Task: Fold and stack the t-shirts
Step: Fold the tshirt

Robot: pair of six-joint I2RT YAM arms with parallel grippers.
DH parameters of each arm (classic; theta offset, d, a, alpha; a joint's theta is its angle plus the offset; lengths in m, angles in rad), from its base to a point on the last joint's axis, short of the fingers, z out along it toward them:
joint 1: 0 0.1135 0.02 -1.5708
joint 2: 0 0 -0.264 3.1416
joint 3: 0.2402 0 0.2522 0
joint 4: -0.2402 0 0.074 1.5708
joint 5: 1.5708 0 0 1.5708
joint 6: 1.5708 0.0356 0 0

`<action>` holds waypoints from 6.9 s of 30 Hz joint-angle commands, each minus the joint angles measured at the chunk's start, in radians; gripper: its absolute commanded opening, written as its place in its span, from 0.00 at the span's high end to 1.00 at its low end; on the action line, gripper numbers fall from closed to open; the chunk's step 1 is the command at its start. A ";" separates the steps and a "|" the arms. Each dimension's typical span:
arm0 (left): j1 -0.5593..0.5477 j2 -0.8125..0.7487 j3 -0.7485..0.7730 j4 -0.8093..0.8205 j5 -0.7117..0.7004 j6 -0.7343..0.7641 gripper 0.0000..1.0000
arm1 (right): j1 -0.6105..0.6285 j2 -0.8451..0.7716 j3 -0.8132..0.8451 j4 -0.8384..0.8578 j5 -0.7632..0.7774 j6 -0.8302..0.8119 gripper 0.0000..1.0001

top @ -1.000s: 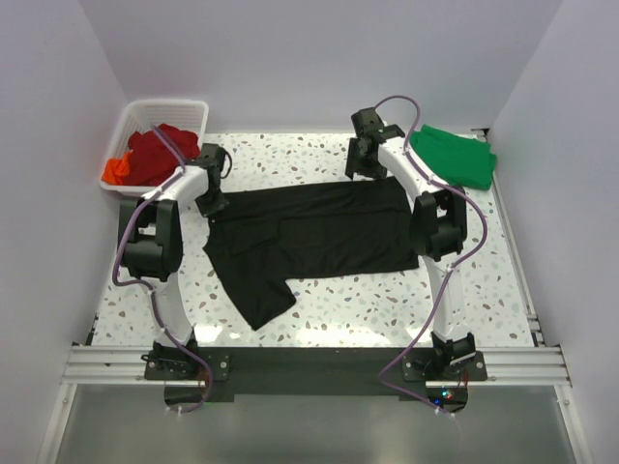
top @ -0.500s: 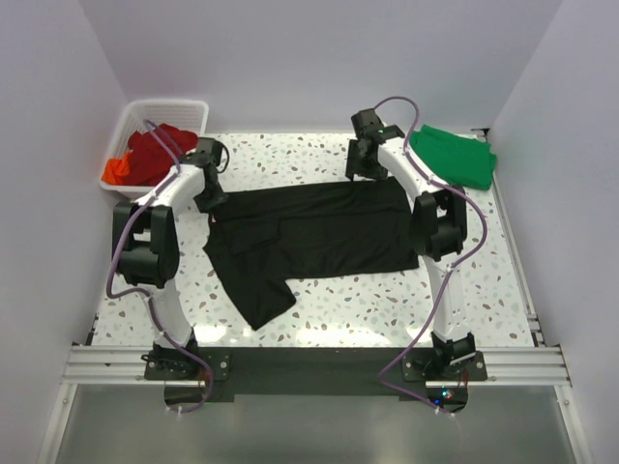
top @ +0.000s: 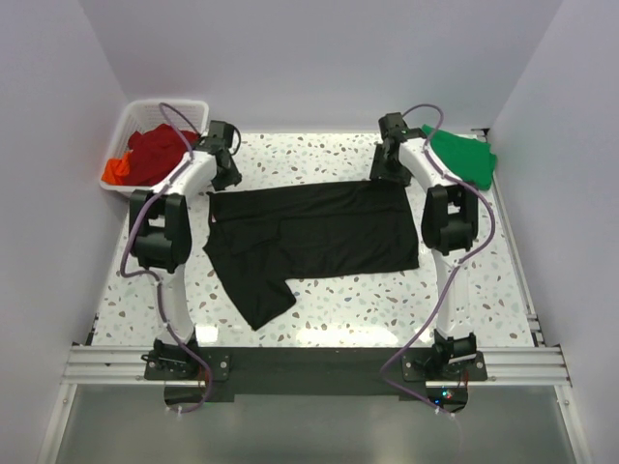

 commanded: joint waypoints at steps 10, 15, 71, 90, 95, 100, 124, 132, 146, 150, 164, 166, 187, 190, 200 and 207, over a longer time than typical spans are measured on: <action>-0.003 0.215 0.193 -0.030 0.013 0.025 0.62 | -0.012 0.070 0.036 0.020 0.005 -0.006 0.32; -0.001 0.234 0.211 -0.041 0.015 0.025 0.62 | -0.021 0.074 0.036 0.019 0.002 0.001 0.32; -0.007 -0.015 0.091 0.165 -0.031 0.087 0.56 | -0.053 -0.146 -0.076 0.129 -0.066 -0.013 0.33; -0.049 -0.222 -0.313 0.025 0.017 -0.073 0.58 | 0.086 -0.283 -0.361 0.157 -0.037 0.007 0.33; -0.054 -0.248 -0.399 0.056 0.038 -0.068 0.59 | 0.093 -0.278 -0.361 0.155 -0.038 0.014 0.33; -0.055 -0.237 -0.421 0.079 0.060 -0.059 0.64 | 0.093 -0.272 -0.352 0.152 -0.037 0.018 0.33; -0.055 -0.162 -0.429 0.139 0.072 -0.039 0.71 | 0.108 -0.245 -0.300 0.109 0.006 0.035 0.34; -0.055 -0.157 -0.413 0.130 0.058 -0.036 0.83 | 0.108 -0.234 -0.288 0.103 0.009 0.037 0.34; -0.054 -0.254 -0.433 0.094 0.047 -0.038 1.00 | 0.116 -0.229 -0.295 0.104 0.002 0.043 0.34; -0.055 -0.269 -0.429 0.090 0.050 -0.038 1.00 | 0.117 -0.226 -0.300 0.106 0.000 0.041 0.34; -0.080 -0.338 -0.468 0.051 0.066 -0.056 1.00 | 0.120 -0.217 -0.285 0.107 0.000 0.040 0.34; -0.093 -0.337 -0.470 0.042 0.069 -0.056 1.00 | 0.120 -0.214 -0.282 0.106 0.000 0.040 0.34; -0.150 -0.534 -0.591 -0.036 0.003 -0.090 0.50 | 0.126 -0.375 -0.454 0.130 0.034 0.086 0.34; -0.172 -0.610 -0.640 -0.073 0.055 -0.111 0.50 | 0.125 -0.459 -0.557 0.144 0.040 0.112 0.34; -0.238 -0.828 -0.847 -0.176 0.109 -0.261 0.50 | 0.126 -0.649 -0.759 0.115 0.060 0.153 0.34; -0.271 -0.881 -0.912 -0.179 0.156 -0.347 0.50 | 0.128 -0.691 -0.843 0.121 0.019 0.161 0.34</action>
